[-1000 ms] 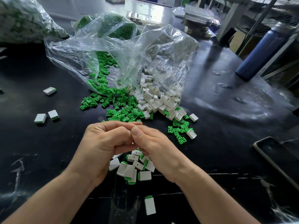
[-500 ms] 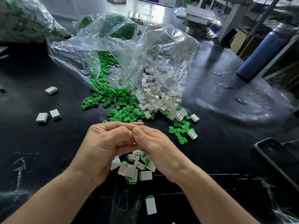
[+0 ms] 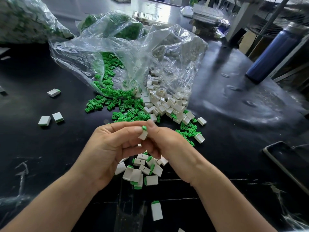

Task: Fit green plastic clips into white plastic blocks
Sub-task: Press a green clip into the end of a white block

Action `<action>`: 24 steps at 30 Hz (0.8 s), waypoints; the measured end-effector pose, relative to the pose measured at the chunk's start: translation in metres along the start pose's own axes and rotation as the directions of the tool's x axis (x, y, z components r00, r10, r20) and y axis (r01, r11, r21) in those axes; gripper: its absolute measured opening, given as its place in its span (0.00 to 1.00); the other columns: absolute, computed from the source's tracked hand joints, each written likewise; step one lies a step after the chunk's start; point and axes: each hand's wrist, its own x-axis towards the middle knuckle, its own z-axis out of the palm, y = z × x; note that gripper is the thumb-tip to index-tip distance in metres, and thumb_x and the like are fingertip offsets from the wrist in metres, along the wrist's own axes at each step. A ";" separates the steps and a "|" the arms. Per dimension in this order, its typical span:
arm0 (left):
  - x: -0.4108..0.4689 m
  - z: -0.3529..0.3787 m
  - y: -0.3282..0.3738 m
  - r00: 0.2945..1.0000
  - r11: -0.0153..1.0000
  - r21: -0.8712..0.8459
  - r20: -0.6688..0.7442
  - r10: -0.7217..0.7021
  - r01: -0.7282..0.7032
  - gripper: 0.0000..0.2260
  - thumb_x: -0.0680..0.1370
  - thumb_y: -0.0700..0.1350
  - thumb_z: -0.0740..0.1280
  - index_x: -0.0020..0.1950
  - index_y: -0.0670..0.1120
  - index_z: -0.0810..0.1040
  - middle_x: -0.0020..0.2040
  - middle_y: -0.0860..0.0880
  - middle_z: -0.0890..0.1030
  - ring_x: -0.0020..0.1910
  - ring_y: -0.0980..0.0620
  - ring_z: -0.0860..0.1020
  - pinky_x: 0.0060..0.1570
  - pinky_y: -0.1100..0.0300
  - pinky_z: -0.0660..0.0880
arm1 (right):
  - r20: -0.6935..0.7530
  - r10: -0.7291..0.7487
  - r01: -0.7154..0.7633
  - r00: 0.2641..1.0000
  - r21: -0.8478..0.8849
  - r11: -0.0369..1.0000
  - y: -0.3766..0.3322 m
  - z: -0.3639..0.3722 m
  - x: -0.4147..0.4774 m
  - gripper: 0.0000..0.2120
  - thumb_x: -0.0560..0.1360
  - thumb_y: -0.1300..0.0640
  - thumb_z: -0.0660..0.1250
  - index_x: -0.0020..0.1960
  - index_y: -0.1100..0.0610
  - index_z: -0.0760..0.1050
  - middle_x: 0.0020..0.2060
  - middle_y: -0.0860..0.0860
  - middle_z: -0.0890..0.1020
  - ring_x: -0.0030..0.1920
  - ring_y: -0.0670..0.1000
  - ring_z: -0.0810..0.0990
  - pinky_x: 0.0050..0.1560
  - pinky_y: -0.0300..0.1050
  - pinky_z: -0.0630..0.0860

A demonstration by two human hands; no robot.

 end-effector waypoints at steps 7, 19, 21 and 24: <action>-0.001 0.000 0.000 0.999 1.000 -0.019 0.035 -0.013 0.014 0.12 0.65 0.41 0.67 0.46 0.44 0.85 0.40 0.37 0.84 0.36 0.40 0.83 0.36 0.60 0.79 | -0.010 0.090 -0.089 0.996 0.078 0.993 0.001 -0.007 0.005 0.18 0.81 0.50 0.52 0.43 0.61 0.73 0.28 0.49 0.71 0.28 0.45 0.66 0.31 0.37 0.62; 0.018 -0.028 0.005 0.904 0.977 0.208 -0.405 0.133 -0.050 0.12 0.74 0.33 0.63 0.41 0.48 0.80 0.34 0.54 0.84 0.31 0.59 0.81 0.26 0.70 0.74 | -0.122 0.034 -0.062 0.992 -0.232 0.971 0.001 -0.020 0.002 0.05 0.72 0.51 0.69 0.39 0.50 0.77 0.30 0.43 0.75 0.31 0.40 0.72 0.34 0.30 0.68; 0.021 -0.032 0.001 0.883 0.956 0.294 -0.444 0.155 -0.020 0.12 0.75 0.33 0.64 0.40 0.49 0.80 0.32 0.56 0.83 0.29 0.62 0.79 0.23 0.72 0.71 | -0.058 0.066 -0.079 0.996 -0.283 0.956 0.001 -0.021 0.000 0.04 0.70 0.55 0.72 0.38 0.51 0.77 0.30 0.45 0.73 0.32 0.42 0.71 0.36 0.34 0.69; 0.025 -0.033 -0.007 0.871 0.896 0.445 -0.438 0.223 -0.005 0.11 0.73 0.34 0.67 0.40 0.49 0.82 0.34 0.56 0.82 0.28 0.66 0.76 0.24 0.74 0.68 | -0.013 0.110 -0.107 0.994 -0.365 0.925 0.001 -0.018 -0.001 0.08 0.67 0.61 0.72 0.36 0.50 0.77 0.26 0.41 0.73 0.29 0.41 0.71 0.34 0.36 0.69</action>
